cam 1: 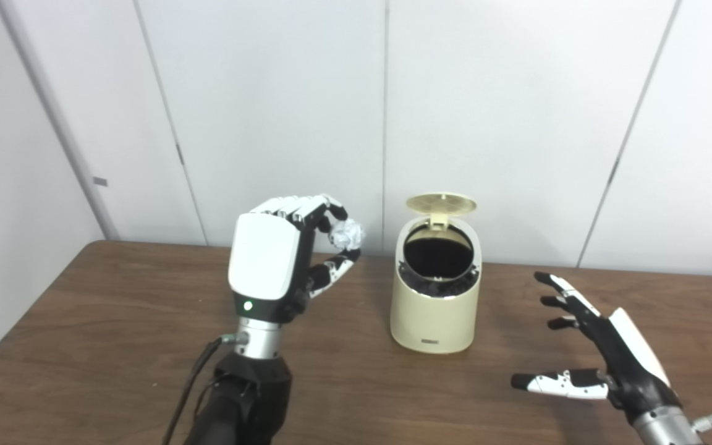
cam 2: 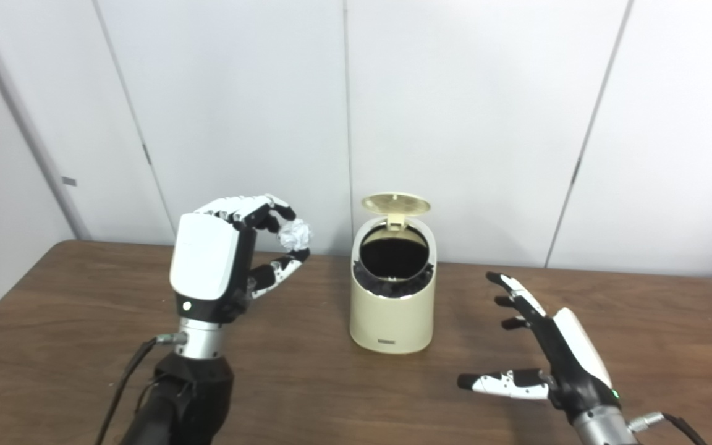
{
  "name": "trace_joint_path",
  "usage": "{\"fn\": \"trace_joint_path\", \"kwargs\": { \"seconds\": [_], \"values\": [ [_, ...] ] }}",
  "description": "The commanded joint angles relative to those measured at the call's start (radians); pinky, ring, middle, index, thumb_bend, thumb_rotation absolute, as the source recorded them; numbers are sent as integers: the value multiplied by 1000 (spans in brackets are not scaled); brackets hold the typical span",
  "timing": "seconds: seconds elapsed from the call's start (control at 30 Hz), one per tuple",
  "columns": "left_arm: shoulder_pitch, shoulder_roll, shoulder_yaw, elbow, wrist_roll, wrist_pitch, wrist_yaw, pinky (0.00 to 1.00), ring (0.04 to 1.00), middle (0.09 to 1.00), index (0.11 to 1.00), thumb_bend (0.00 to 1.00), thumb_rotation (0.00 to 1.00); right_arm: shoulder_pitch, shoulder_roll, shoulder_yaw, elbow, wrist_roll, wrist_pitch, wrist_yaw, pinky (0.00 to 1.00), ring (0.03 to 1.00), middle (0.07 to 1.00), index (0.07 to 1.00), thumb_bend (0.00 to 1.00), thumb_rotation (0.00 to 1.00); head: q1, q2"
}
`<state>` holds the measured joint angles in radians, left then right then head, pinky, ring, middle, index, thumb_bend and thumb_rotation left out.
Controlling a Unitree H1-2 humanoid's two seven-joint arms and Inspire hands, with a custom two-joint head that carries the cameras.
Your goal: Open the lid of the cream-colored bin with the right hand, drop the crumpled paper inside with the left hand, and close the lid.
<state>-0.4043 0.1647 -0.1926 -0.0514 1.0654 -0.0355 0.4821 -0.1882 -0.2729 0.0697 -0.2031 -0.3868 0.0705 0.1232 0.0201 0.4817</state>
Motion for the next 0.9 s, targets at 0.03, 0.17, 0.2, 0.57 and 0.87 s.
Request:
{"fn": "trace_joint_path", "kwargs": {
  "seconds": [0.03, 0.17, 0.2, 0.57, 0.87],
  "values": [
    [-54, -8, -15, 14, -6, -28, 38, 369, 399, 417, 523, 519, 0, -33, 12, 2, -34, 5, -20, -13, 700, 856, 949, 899, 828, 180, -19, -3],
    [-71, -17, -33, 61, -11, -45, 56, 416, 415, 421, 525, 519, 0, -34, 15, 8, -48, -15, -14, -13, 694, 849, 948, 902, 831, 164, -52, -13],
    [-76, -19, -37, 73, -16, -51, 61, 430, 421, 422, 526, 519, 0, -34, 15, 10, -52, -20, -12, -13, 706, 853, 949, 904, 827, 169, -56, -14],
    [-151, -51, -75, 196, -52, -76, 74, 394, 442, 415, 524, 519, 0, -41, 27, 13, -52, -45, -3, -14, 703, 855, 948, 906, 832, 208, -101, -25],
    [-204, -61, -111, 263, -55, -75, 82, 379, 441, 417, 523, 519, 0, -33, 37, 13, -56, -57, -5, -16, 718, 863, 949, 905, 833, 202, -116, -29]
  ]
}}
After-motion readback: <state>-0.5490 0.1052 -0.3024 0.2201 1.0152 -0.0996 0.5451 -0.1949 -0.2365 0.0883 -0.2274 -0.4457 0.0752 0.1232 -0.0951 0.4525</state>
